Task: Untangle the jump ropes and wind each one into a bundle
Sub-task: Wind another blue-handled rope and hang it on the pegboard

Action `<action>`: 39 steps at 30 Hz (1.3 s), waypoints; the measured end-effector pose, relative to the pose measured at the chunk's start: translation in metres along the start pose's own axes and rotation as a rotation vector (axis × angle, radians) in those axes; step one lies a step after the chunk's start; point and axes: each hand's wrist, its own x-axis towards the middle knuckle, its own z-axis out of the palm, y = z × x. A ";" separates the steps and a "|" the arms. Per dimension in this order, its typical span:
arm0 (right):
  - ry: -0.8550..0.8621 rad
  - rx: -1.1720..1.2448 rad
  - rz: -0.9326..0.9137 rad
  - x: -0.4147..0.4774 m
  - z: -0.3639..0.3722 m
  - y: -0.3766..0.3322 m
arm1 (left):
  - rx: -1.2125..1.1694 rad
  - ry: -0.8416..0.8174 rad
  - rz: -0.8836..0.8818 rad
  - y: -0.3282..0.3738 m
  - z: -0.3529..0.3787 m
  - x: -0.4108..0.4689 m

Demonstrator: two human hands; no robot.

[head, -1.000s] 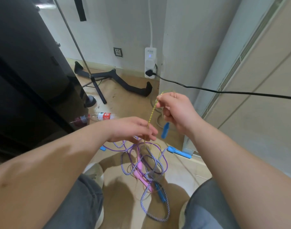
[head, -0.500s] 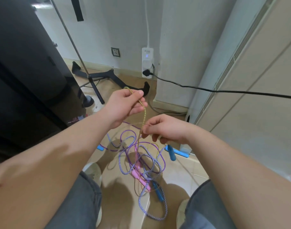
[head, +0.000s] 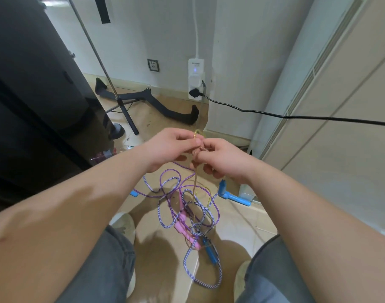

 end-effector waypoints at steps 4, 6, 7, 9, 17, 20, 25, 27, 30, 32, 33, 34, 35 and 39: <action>-0.138 -0.127 0.109 -0.002 0.000 0.007 | -0.227 0.309 0.085 0.011 -0.007 0.008; -0.177 -0.228 0.157 -0.003 0.001 0.011 | -0.413 0.439 0.124 0.018 -0.018 0.013; -0.171 -0.238 0.157 -0.003 0.002 0.011 | -0.481 0.466 0.116 0.019 -0.023 0.014; -0.119 -0.201 0.114 -0.002 0.004 0.010 | -0.491 0.380 -0.010 0.017 -0.026 0.013; 0.046 0.020 -0.001 -0.001 -0.001 0.001 | -0.010 0.066 -0.004 0.000 0.002 0.006; -0.076 -0.118 0.138 -0.001 -0.002 0.009 | -0.231 0.309 0.044 0.008 -0.006 0.011; -0.198 -0.461 0.230 -0.007 0.000 0.014 | -0.366 0.439 0.035 0.004 -0.021 0.015; -0.092 -0.373 0.124 -0.004 0.002 0.010 | -0.214 0.215 -0.081 -0.004 -0.012 0.011; 0.042 -0.120 -0.007 -0.002 0.004 0.002 | 0.006 -0.095 -0.082 -0.009 0.002 0.004; 0.089 -0.031 -0.056 -0.002 0.003 -0.002 | -0.046 -0.124 -0.049 -0.007 0.006 0.003; 0.101 -0.004 -0.070 -0.003 0.003 -0.004 | -0.060 -0.111 -0.025 -0.005 0.006 0.003; 0.108 0.019 -0.073 -0.003 0.003 -0.006 | -0.032 -0.088 0.003 -0.004 0.005 0.003; 0.115 0.045 -0.066 -0.003 0.003 -0.007 | 0.022 -0.059 0.032 -0.002 0.003 0.002; 0.164 0.049 0.001 0.000 0.000 -0.003 | 0.337 0.142 0.145 0.000 -0.003 0.001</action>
